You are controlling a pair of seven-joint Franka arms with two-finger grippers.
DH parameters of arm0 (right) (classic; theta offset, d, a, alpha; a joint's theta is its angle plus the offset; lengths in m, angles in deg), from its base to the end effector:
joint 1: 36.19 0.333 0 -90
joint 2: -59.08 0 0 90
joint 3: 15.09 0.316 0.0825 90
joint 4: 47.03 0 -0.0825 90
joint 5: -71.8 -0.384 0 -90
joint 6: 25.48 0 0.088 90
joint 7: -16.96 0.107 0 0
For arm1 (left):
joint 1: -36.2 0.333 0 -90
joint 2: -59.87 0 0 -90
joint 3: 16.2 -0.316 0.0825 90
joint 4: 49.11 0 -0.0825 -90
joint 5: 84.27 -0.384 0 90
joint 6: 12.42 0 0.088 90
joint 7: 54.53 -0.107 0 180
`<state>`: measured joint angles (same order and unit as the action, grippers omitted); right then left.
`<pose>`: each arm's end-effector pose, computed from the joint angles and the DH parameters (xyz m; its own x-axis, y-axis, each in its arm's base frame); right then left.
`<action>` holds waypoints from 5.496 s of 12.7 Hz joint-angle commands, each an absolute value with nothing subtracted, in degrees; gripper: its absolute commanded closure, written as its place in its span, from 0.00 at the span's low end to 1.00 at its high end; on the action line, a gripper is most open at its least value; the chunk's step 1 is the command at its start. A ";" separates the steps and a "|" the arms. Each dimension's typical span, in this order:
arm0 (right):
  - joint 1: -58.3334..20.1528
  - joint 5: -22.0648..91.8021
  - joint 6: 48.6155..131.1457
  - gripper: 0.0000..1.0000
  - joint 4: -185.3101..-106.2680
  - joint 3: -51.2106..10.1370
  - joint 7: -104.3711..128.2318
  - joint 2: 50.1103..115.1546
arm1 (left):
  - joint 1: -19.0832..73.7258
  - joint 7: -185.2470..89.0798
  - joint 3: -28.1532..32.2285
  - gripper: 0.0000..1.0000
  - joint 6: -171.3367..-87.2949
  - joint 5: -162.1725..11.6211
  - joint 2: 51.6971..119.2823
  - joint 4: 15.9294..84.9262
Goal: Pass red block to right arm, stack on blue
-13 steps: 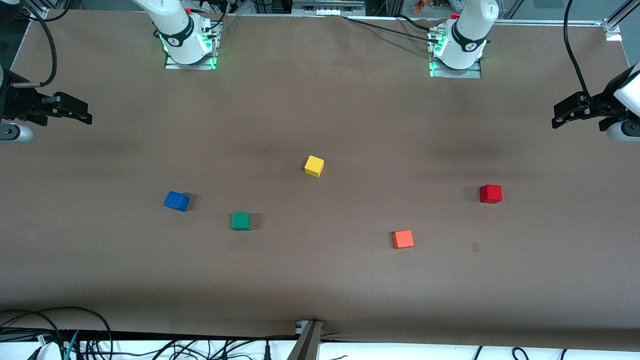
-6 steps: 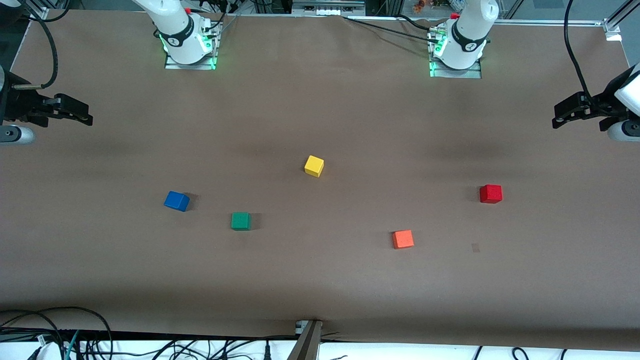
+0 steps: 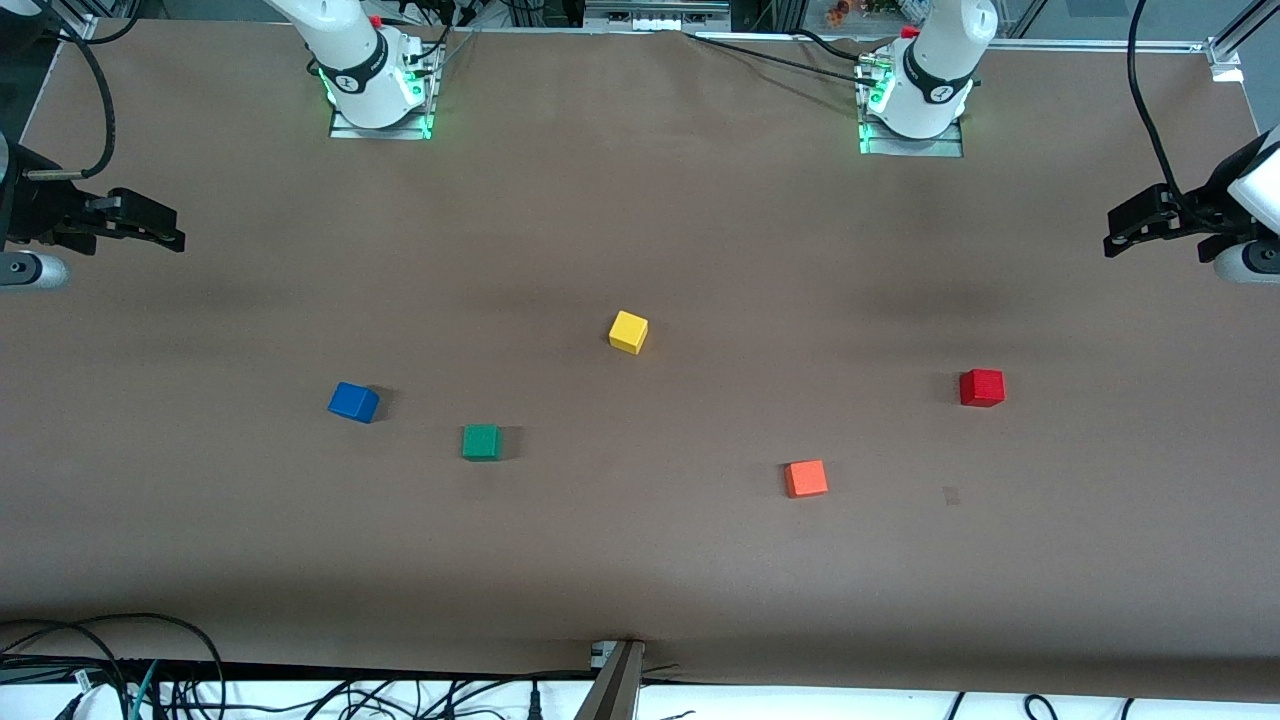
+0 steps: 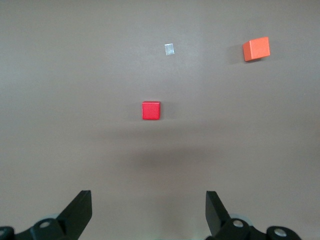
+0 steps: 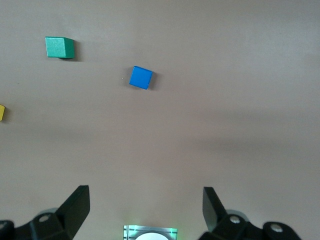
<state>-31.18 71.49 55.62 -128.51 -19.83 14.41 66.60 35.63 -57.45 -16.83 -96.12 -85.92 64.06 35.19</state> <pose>0.5780 0.0067 0.6068 0.9893 0.0492 -0.1371 0.0496 -0.9988 -0.0007 0.5658 0.0037 0.6208 0.9953 -0.0467 -0.0849 -0.0490 -0.9985 -0.0253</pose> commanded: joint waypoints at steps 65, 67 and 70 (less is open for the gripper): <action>-29.51 22.89 63.12 0.00 -127.71 -19.13 14.94 86.40 | 40.06 -89.57 -13.22 1.00 -133.89 -80.51 83.69 53.38; -28.64 16.81 64.52 0.00 -127.71 -19.13 14.85 88.34 | 40.06 -95.02 -13.04 1.00 -130.83 -74.28 83.77 50.49; -22.94 8.11 70.73 0.00 -130.42 -19.13 15.03 89.49 | 39.97 -103.11 -13.04 1.00 -123.09 -62.95 84.47 44.95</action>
